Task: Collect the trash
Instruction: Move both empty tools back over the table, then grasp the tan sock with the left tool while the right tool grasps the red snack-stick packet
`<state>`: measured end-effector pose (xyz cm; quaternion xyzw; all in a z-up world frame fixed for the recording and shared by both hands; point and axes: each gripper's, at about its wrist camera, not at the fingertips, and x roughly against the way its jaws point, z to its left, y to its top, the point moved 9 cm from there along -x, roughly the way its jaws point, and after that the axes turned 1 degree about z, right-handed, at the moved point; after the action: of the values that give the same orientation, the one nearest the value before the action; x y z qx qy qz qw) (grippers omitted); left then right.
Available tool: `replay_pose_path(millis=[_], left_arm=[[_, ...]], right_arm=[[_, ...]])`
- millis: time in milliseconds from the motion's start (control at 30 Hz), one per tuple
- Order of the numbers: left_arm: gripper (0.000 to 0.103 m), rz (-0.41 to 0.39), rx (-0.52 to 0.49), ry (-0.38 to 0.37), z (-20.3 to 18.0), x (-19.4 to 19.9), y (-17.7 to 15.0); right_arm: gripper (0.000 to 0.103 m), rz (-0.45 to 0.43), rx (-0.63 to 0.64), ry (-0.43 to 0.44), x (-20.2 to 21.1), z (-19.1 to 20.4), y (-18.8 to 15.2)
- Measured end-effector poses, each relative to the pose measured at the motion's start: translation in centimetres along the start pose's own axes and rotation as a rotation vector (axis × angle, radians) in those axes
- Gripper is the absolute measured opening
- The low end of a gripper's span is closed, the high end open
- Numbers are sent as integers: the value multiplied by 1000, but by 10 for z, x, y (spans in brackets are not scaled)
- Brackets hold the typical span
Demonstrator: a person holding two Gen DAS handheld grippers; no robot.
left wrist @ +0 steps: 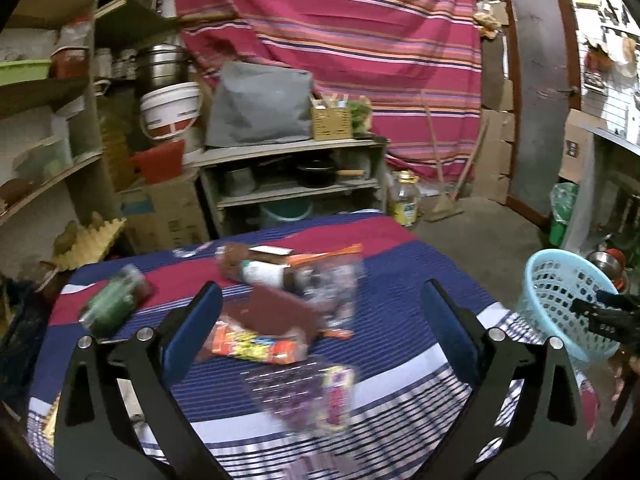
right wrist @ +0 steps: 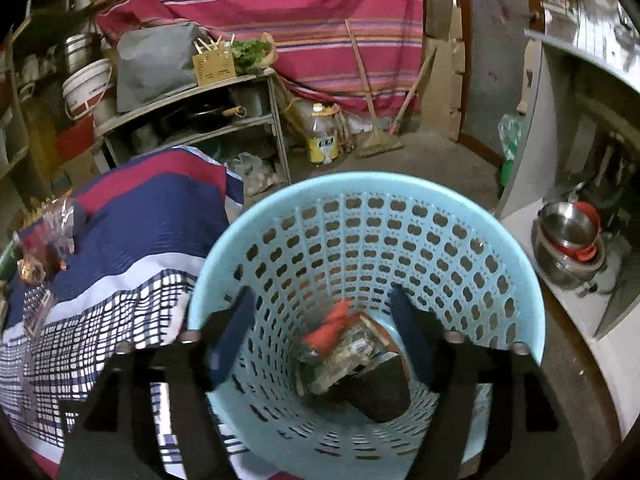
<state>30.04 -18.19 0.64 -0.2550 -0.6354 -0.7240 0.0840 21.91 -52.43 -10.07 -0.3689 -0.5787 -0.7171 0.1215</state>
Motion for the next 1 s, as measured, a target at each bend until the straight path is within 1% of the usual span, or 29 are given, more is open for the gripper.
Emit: replay_pose_path(millis=[100, 200, 300, 367, 500, 567, 767, 867, 1000], left_arm=[[97, -1, 25, 31, 29, 8, -5], [97, 3, 45, 68, 57, 14, -13], [97, 11, 64, 102, 85, 18, -22], [97, 20, 79, 119, 102, 19, -28], [97, 35, 106, 156, 140, 23, -43], [97, 44, 116, 176, 158, 25, -50], [97, 77, 160, 208, 206, 24, -74], [97, 97, 182, 215, 225, 21, -84], [97, 117, 196, 224, 240, 14, -93]], right_arm=[[80, -26, 28, -1, 13, 16, 7], [83, -61, 66, 6, 27, 40, 14], [83, -86, 99, 19, 38, 67, 18], [84, -99, 112, 40, 44, 89, 18], [89, -116, 123, 84, 50, 127, 15], [90, -125, 153, 96, 51, 152, 11], [91, -120, 231, 125, 49, 210, -5], [91, -112, 253, 137, 47, 230, -12], [91, -101, 280, 145, 46, 251, -18]])
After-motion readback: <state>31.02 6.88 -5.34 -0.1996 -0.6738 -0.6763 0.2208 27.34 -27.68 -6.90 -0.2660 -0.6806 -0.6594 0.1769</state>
